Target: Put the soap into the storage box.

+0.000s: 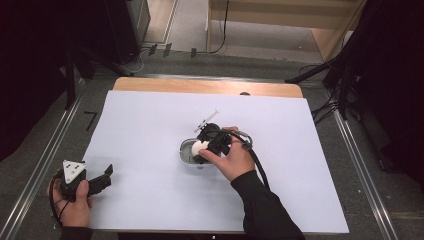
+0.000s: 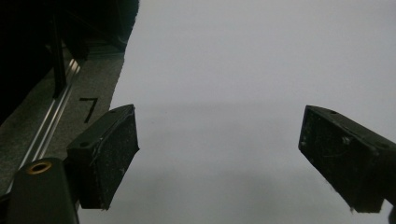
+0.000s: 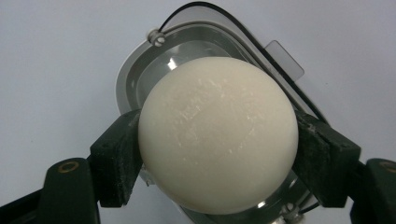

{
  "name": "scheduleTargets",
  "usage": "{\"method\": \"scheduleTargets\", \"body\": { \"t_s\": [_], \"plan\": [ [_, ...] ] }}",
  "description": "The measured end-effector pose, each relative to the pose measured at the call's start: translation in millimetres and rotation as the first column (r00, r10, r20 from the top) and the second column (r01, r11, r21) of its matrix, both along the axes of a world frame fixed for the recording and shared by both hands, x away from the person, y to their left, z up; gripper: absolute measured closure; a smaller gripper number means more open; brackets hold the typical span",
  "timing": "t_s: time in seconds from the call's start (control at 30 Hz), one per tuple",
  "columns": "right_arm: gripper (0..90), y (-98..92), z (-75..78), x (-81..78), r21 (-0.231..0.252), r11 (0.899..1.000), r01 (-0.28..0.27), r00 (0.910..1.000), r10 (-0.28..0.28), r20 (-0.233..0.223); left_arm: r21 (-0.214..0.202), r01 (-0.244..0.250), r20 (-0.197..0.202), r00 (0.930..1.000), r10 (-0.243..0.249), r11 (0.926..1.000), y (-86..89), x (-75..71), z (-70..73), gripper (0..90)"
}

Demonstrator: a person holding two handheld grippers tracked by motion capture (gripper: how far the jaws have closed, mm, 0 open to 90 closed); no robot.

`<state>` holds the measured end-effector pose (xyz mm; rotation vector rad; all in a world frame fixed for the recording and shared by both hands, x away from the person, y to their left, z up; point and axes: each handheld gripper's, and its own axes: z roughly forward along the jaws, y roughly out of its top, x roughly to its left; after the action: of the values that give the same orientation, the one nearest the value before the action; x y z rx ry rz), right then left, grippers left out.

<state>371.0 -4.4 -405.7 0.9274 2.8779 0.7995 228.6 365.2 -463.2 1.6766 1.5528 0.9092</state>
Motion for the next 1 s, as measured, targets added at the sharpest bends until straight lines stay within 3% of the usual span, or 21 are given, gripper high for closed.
{"method": "scheduleTargets", "body": {
  "t_s": [0.43, 0.57, 0.7, 0.83, 1.0],
  "plan": [
    [24.8, 1.8, -8.4, 2.4, -0.014, 1.0, 0.019, 0.9998, -0.019, -0.008, 0.002, -0.001, 0.002, 1.0, 0.001, 1.0, -0.3, -0.2, 0.0, 12.5],
    [24.8, 1.4, -10.0, 0.8, 0.008, 0.997, 0.075, 0.9972, -0.075, -0.008, 0.002, -0.001, 0.002, 1.0, 0.001, 1.0, -0.3, -0.4, 0.0, 12.6],
    [24.6, 0.4, -10.5, -0.4, 0.013, 0.997, 0.073, 0.9973, -0.073, -0.007, 0.002, 0.0, 0.004, 1.0, 0.0, 1.0, -0.5, -0.2, -0.1, 12.6],
    [19.5, -5.6, -7.7, -0.9, 0.047, 0.997, 0.064, 0.9978, -0.063, -0.019, 0.001, 0.0, 0.003, 1.0, 0.0, 1.0, -0.4, -0.2, -0.1, 12.7],
    [13.2, -11.2, -4.2, -2.8, 0.055, 0.995, 0.082, 0.9966, -0.082, 0.0, 0.003, 0.0, 0.004, 1.0, 0.0, 1.0, -0.5, -0.4, -0.1, 12.8]
  ]
}}
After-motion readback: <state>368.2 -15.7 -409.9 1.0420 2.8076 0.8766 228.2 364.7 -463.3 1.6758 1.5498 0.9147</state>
